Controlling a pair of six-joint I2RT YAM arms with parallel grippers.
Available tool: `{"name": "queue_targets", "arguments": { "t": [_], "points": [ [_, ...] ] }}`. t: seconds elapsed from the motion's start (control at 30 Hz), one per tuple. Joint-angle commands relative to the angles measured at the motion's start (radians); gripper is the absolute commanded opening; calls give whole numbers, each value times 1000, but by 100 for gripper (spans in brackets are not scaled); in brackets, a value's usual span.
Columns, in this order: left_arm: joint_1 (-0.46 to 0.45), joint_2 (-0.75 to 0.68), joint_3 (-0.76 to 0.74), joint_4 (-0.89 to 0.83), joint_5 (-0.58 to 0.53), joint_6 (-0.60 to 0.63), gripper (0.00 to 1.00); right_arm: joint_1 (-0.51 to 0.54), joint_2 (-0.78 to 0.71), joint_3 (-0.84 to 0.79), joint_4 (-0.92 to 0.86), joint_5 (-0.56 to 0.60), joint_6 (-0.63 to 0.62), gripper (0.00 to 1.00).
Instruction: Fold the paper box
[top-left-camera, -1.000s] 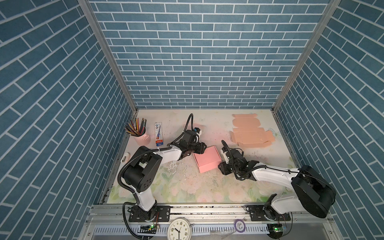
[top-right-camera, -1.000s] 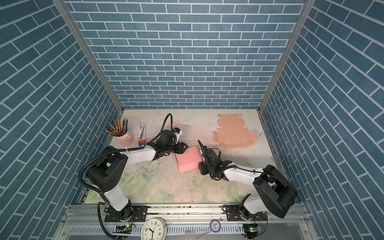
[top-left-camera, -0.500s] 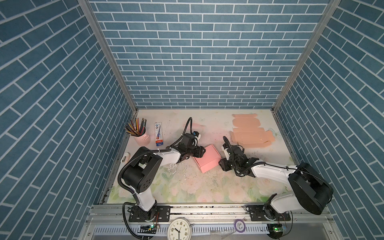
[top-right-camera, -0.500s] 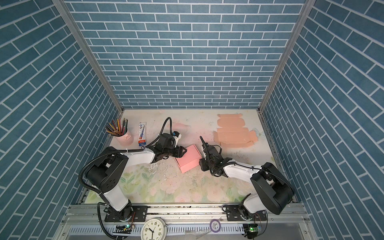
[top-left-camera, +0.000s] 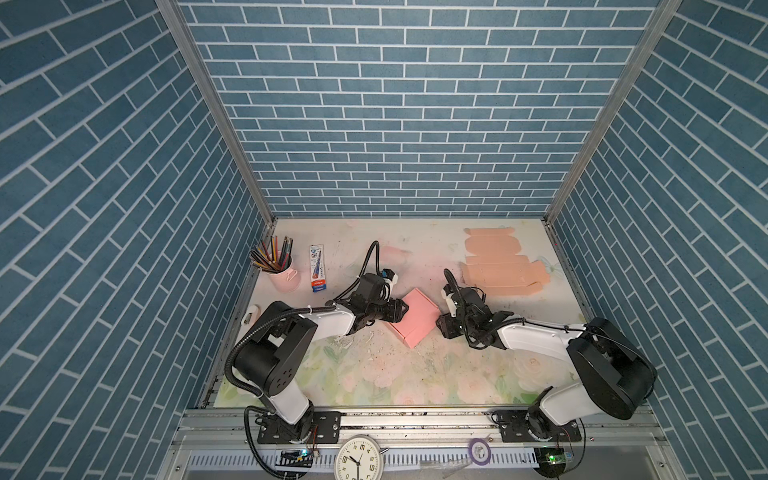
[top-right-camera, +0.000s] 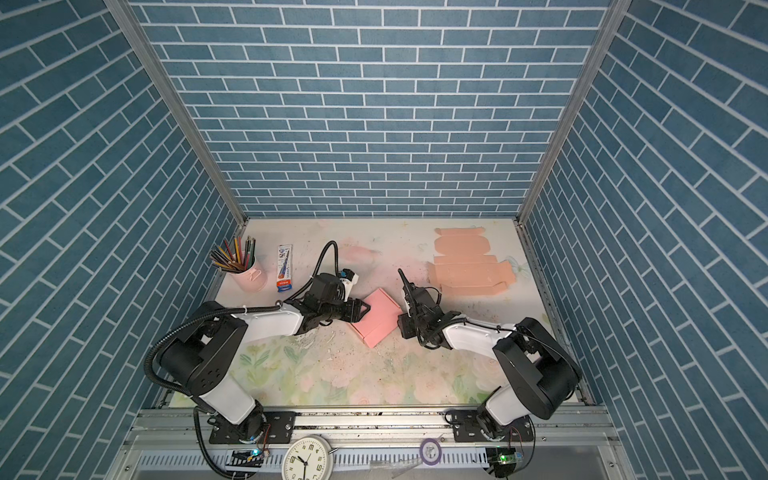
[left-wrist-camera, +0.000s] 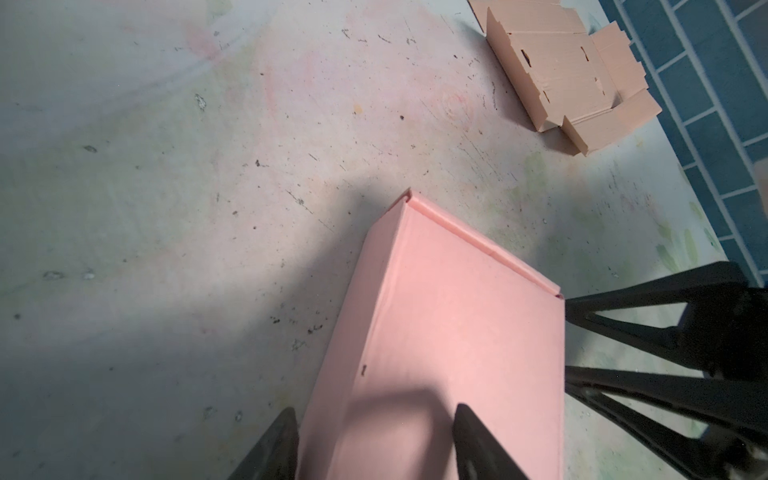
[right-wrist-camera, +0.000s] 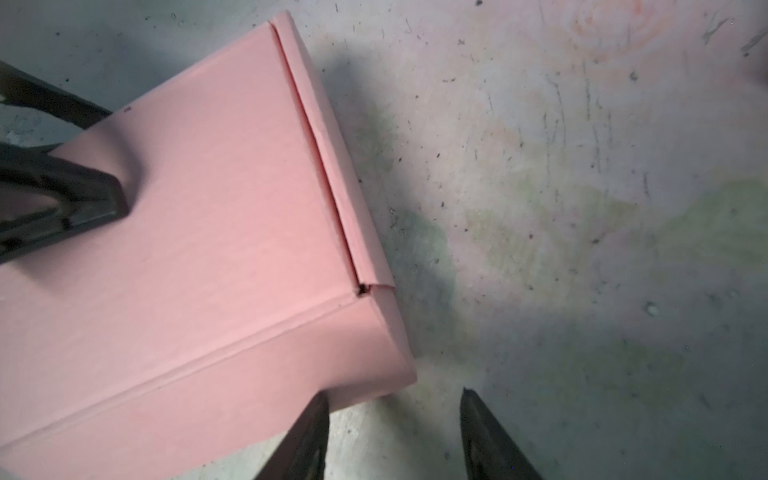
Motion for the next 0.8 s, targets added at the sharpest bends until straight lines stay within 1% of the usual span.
{"name": "queue_targets", "arguments": {
  "t": [0.0, 0.17, 0.4, 0.77],
  "points": [
    [2, -22, -29, 22, 24, -17, 59, -3, 17, 24, 9, -8, -28, 53],
    [-2, -29, -41, 31, 34, -23, 56, -3, 40, 33, 15, -10, -26, 52],
    [-10, -33, -52, 43, 37, -32, 56, -3, 78, 44, 26, -2, -25, 52],
    [-20, -51, -76, 60, 35, -51, 54, -3, 76, 44, 38, 7, -23, 51]
  ]
}}
